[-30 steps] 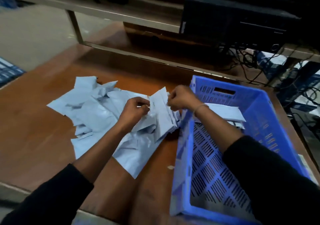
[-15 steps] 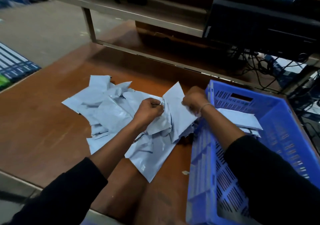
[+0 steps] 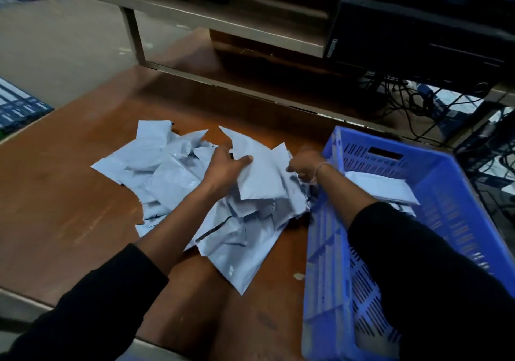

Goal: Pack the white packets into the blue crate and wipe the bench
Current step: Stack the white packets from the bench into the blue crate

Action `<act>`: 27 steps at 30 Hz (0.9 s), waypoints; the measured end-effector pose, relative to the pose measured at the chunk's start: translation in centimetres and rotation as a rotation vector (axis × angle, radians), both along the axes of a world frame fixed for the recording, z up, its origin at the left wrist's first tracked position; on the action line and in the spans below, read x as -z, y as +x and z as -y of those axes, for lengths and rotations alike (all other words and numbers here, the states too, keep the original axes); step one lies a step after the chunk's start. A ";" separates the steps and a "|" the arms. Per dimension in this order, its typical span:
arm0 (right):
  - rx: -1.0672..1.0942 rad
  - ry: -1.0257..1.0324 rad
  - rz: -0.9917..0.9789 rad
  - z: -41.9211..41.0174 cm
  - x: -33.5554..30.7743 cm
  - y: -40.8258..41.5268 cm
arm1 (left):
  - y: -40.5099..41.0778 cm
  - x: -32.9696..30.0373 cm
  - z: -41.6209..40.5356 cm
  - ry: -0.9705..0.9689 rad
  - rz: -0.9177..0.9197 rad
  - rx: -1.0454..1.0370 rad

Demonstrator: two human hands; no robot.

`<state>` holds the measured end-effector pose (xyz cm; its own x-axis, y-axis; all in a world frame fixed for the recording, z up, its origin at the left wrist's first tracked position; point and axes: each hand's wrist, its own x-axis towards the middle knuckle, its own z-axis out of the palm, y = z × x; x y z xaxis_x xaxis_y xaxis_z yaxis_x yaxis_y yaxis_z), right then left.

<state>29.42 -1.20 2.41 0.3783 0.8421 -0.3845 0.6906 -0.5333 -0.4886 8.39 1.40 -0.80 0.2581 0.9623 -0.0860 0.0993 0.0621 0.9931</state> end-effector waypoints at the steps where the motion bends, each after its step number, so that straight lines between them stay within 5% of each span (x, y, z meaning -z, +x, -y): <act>1: -0.043 -0.037 0.121 -0.1 0.6 -0.3 | -0.5 0.1 -0.1 0.032 -0.040 0.008; 4: -0.103 -0.033 0.304 -0.4 2.2 -1.4 | -1.7 0.4 -0.2 0.064 -0.111 0.049; 12: 0.022 0.124 0.256 -1.2 0.9 0.1 | -1.6 -0.1 1.2 0.072 -0.043 0.125; 17: 0.138 0.410 0.016 1.1 -4.6 2.4 | -0.3 -0.6 1.7 0.094 -0.012 0.061; 22: 0.207 0.484 -0.703 3.9 -7.7 3.3 | 1.7 -1.7 2.4 -0.075 0.215 0.035; 27: 0.157 0.410 -0.440 6.6 -6.6 1.6 | 3.4 -2.9 4.0 -0.289 0.532 0.194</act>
<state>31.03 -7.79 8.98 0.3893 0.9013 -0.1898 0.3061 -0.3210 -0.8963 11.84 -2.65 2.08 0.5042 0.8510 -0.1470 -0.3667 0.3651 0.8557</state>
